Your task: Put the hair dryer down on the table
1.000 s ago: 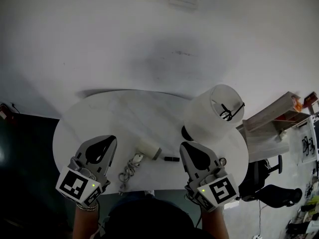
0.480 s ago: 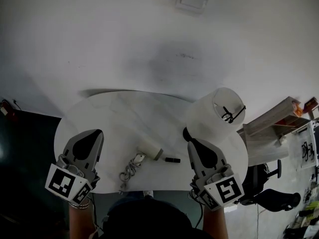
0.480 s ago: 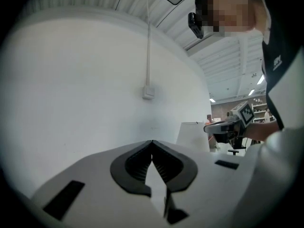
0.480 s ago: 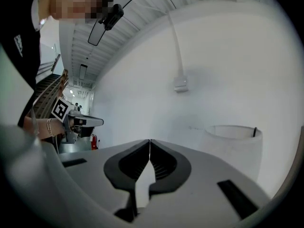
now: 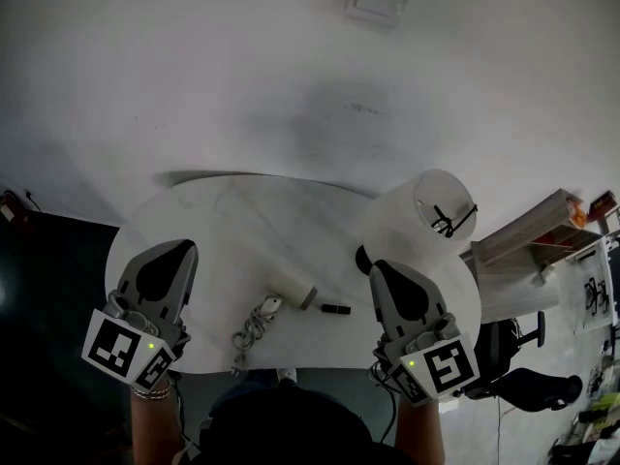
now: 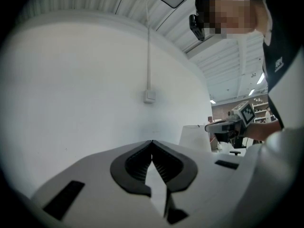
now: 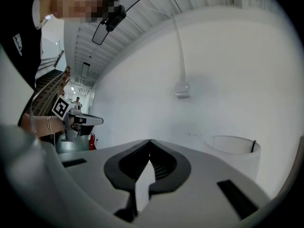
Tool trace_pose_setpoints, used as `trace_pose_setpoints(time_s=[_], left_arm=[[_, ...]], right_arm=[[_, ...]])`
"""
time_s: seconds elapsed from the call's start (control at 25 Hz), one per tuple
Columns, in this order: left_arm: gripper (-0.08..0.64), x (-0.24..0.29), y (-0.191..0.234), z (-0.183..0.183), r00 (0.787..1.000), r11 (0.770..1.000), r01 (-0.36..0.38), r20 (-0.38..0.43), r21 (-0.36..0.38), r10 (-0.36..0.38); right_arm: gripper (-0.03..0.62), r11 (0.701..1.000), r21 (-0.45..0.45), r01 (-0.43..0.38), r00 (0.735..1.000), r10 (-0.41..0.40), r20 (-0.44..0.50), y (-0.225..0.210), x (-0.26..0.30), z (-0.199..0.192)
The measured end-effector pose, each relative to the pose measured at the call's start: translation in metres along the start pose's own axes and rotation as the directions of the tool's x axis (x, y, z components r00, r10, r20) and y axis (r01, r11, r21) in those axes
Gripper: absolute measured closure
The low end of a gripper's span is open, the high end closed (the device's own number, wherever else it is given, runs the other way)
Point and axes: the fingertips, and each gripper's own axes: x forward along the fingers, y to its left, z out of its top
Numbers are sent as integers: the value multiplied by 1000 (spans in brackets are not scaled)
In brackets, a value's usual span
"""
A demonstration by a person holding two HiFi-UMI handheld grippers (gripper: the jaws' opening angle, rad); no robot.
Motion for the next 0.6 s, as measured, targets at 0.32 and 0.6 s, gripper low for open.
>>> trace_pose_setpoints(time_s=[0.32,0.6], left_arm=[[543,0,3,1,1000,1000,4,5,4,-4],[543,-2,4,0,1000,1000,-9,2,-2,9]], right_arm=[[575,999,-36,7,1000,-7,-1,1,-1,5],[575,999,-37,-2,1000,2,2,2,-2,3]])
